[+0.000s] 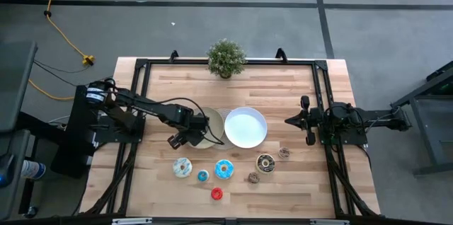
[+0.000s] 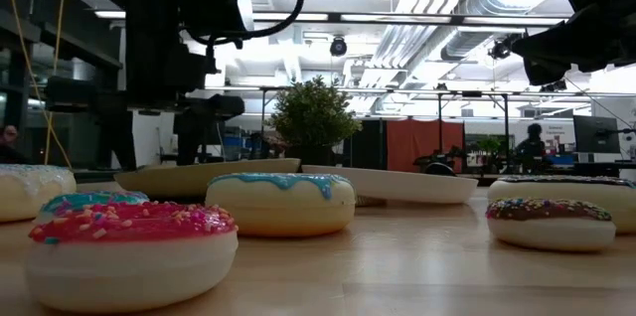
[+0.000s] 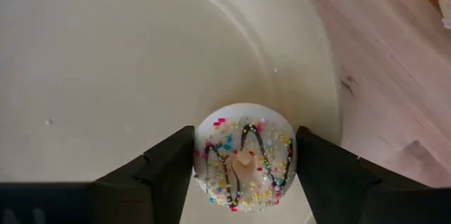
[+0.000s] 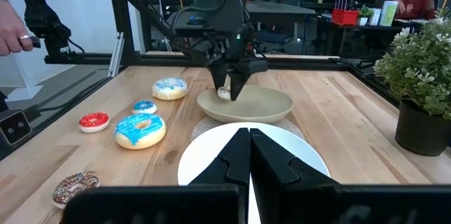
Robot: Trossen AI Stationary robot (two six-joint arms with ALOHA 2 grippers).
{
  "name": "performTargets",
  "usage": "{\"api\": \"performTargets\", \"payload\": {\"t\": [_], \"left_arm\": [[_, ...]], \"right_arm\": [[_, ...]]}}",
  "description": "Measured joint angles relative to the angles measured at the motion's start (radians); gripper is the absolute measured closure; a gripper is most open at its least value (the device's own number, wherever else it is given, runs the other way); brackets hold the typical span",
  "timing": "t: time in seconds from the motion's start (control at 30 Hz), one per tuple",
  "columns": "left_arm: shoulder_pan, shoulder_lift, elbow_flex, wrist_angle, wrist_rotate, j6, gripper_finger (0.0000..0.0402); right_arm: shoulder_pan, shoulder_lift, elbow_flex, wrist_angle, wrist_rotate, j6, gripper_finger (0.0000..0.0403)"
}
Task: Pick & Place donuts
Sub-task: Put the small white donut on the brown plate, then put the small blue donut on the brown plate
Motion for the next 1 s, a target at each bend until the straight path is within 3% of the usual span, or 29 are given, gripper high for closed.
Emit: {"api": "performTargets", "payload": {"t": [0.2,0.43,0.6,0.8,1.0], "left_arm": [[0.0,0.0,-0.002,0.007,-0.012,-0.001,0.0144],[0.0,0.0,0.005,-0.014,-0.123,-0.003,0.0131],[0.0,-0.019,0.056,-0.042,-0.132,-0.047,0.013],[0.0,-0.053,0.135,-0.111,-0.086,-0.243,0.013],[-0.003,-0.075,0.216,-0.208,0.046,-0.596,0.013]], "right_arm": [[0.0,0.0,0.0,0.0,0.0,0.0,0.0402],[0.0,0.0,0.0,0.0,0.0,0.0,0.0402],[0.0,0.0,0.0,0.0,0.0,0.0,0.0402],[0.0,0.002,0.0,0.0,0.0,0.0,0.0402],[0.0,0.007,0.0,-0.005,0.0,0.0,0.0402]]}}
